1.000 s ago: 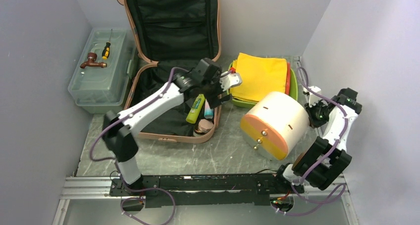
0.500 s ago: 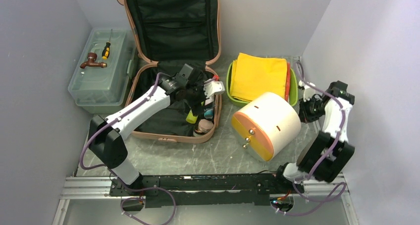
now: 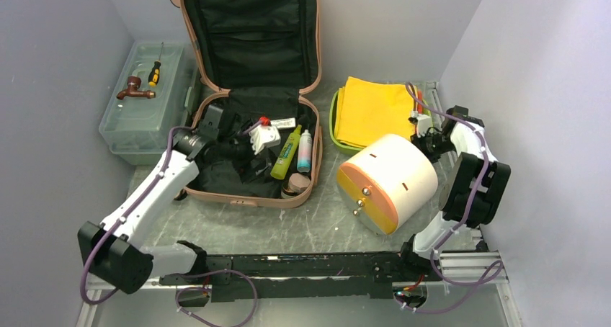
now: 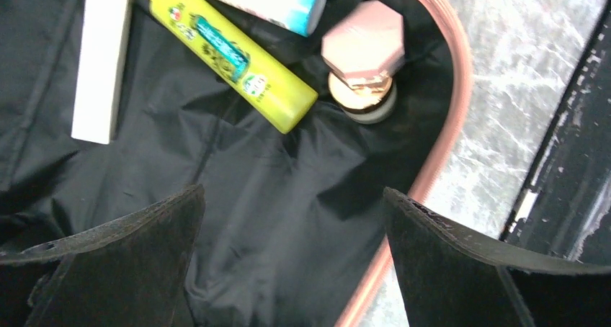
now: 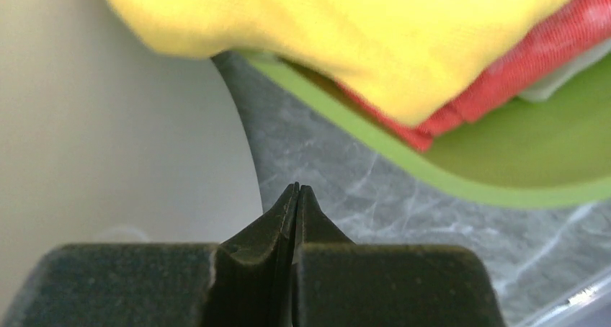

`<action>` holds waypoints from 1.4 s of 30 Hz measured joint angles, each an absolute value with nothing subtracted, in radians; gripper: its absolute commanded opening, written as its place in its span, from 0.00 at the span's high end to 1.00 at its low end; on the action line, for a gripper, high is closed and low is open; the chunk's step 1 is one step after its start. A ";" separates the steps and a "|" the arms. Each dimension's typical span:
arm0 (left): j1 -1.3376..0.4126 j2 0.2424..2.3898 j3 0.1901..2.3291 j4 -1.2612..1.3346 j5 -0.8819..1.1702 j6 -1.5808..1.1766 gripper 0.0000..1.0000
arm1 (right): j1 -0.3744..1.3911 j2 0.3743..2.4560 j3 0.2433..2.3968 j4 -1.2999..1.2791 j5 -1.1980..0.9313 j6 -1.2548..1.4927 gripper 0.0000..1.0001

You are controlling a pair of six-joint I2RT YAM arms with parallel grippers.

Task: Open, take out, and arrange the luggage
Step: Adjust the bin at the corner of the board, then adjust the storage box at the center of the board.

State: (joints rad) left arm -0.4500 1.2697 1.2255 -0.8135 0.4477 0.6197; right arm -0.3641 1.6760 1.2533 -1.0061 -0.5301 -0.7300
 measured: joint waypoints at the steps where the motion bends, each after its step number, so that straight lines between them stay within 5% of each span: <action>1: -0.448 1.249 1.204 -0.815 0.453 0.621 0.01 | -0.356 1.696 1.256 -0.994 -0.531 -0.714 1.00; 24: -0.354 0.882 0.898 -0.859 0.531 0.627 0.00 | -0.263 1.907 1.462 -0.646 -0.368 -0.339 1.00; 35: -0.314 0.780 0.773 -0.859 0.611 0.617 0.00 | -0.225 1.693 1.436 -0.767 -0.400 -0.463 1.00; 42: -0.275 0.749 0.732 -0.857 0.632 0.616 0.01 | -0.141 1.803 1.598 -0.910 -0.439 -0.581 1.00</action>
State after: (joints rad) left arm -0.2749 0.7486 0.7319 -0.8574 0.6315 0.6163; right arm -0.1406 1.8027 1.5982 -0.9100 -0.4385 -0.5812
